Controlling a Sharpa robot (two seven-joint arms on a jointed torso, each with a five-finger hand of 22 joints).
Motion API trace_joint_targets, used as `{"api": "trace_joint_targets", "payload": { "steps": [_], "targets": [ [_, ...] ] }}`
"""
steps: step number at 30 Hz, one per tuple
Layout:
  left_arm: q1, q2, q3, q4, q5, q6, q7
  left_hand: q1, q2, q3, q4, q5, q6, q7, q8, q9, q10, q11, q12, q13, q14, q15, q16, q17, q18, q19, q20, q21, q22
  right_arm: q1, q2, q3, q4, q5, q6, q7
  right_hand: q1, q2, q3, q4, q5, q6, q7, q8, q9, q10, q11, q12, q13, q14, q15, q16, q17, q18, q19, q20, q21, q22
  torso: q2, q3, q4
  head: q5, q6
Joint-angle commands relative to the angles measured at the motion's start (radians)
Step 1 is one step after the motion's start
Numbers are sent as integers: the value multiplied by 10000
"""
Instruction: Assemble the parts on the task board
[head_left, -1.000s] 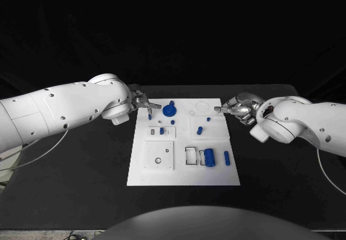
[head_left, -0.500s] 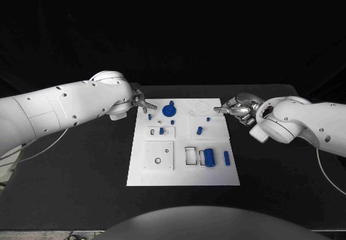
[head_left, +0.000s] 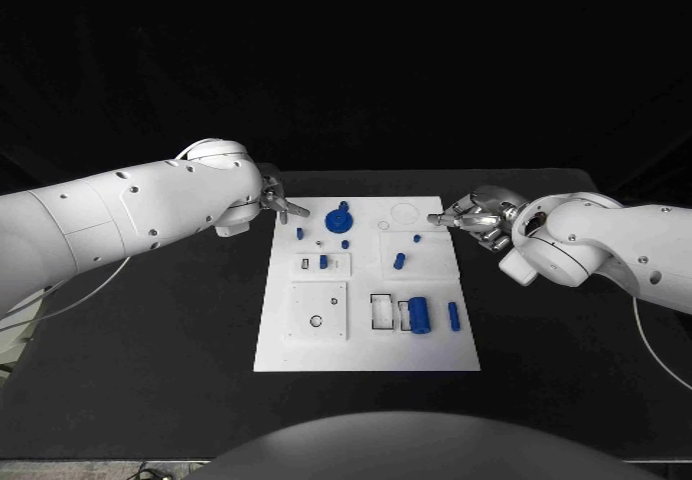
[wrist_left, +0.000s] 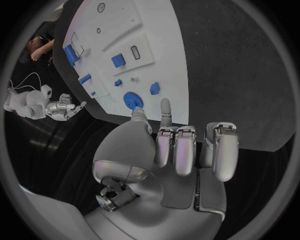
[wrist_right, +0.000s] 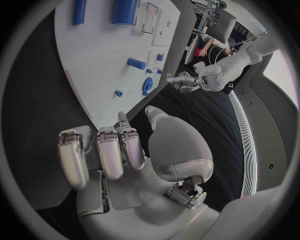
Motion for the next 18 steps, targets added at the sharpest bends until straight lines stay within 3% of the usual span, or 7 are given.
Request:
{"api": "trace_joint_targets", "payload": {
  "steps": [1,8,13,18],
  "targets": [
    [-87,150,0,-242,-141,382,17,-53,4,-74,-4,-186,7,-36,60,36,1057,-7,-34,2630,1043,9,26,2632,-74,1056,82,24,2635,-7,9,-2,11,-60,155,-1,98,17,-66,-5,-9,8,83,62,14,1048,70,28,2632,1043,94,41,2635,-67,1029,70,45,2634,-5,-3,-16,18,1],
    [-282,382,-2,-625,-146,484,168,57,20,-118,-16,-523,-40,-35,96,106,1057,-7,-34,2630,1043,8,26,2632,-74,1056,108,24,2635,-7,-4,-2,25,-60,146,3,98,17,-66,-5,-9,8,83,62,14,1048,70,28,2632,1043,94,41,2635,-67,1029,70,45,2634,0,-3,-5,45,1],
    [-376,493,-2,-826,-146,505,270,82,29,-117,-17,-569,-48,-34,98,113,1057,-6,-34,2630,1043,8,26,2632,-74,1056,110,24,2635,-7,-4,-2,41,-60,131,10,123,35,-83,-9,4,-2,92,68,23,1048,81,28,2632,1043,107,41,2635,-67,1029,87,45,2634,-2,1,0,120,1],
    [-409,521,-2,-905,-139,520,309,108,51,-109,-18,-601,-58,-34,98,117,1057,-5,-34,2630,1043,9,26,2632,-74,1056,113,24,2635,-7,5,-2,44,-60,122,20,123,35,-83,-9,4,-2,92,68,23,1048,81,28,2632,1043,107,41,2635,-67,1029,87,45,2634,-16,3,3,427,2]
  ]
}}
